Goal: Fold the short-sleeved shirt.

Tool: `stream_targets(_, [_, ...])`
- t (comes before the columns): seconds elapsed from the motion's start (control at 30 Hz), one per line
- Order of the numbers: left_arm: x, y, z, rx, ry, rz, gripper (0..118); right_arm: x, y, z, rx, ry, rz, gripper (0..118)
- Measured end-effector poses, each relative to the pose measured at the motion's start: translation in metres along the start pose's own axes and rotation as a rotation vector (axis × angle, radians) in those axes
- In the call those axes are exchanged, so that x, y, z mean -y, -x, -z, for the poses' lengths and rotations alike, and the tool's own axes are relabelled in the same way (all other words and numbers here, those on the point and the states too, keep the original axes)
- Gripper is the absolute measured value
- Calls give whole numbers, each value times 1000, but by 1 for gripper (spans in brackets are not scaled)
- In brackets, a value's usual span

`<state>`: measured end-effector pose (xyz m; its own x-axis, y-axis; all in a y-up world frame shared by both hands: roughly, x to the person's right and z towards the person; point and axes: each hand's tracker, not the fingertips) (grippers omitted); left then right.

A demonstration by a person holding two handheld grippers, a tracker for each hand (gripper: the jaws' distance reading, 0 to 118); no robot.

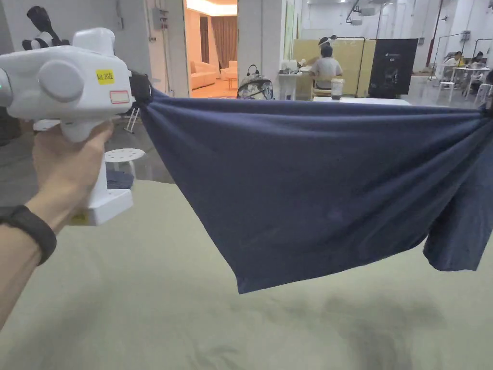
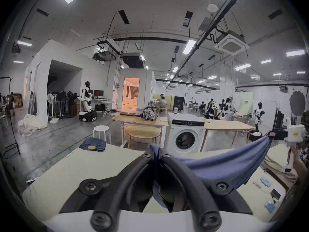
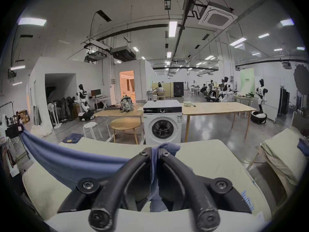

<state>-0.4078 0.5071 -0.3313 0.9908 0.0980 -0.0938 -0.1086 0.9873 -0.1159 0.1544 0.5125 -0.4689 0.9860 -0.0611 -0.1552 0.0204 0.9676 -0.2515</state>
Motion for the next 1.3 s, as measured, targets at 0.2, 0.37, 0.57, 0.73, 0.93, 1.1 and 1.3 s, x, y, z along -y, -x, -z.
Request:
stream_targets(0.2, [111, 10, 8, 34, 139, -96, 0, 106, -4, 9, -5, 117, -23, 6])
stream_targets(0.37, [234, 25, -49, 155, 239, -382, 0, 235, -35, -30, -38, 232, 100, 6])
stream_targets(0.57, [347, 20, -154, 102, 354, -380, 0, 381, -59, -140, -17, 402, 271, 5])
stream_targets(0.73, [408, 8, -231, 14, 467, -422, 0, 463, -53, -230, 38, 480, 431, 5])
stream_targets(0.93, [429, 20, -265, 57, 526, -399, 0, 481, -51, -291, 96, 478, 372, 4])
stream_targets(1.1, [417, 9, -253, 56, 506, -261, 80, 474, -65, -296, 119, 413, 329, 49])
stream_targets(1.3, [372, -7, -249, 85, 391, -219, 93, 420, -39, -290, 42, 235, 214, 53])
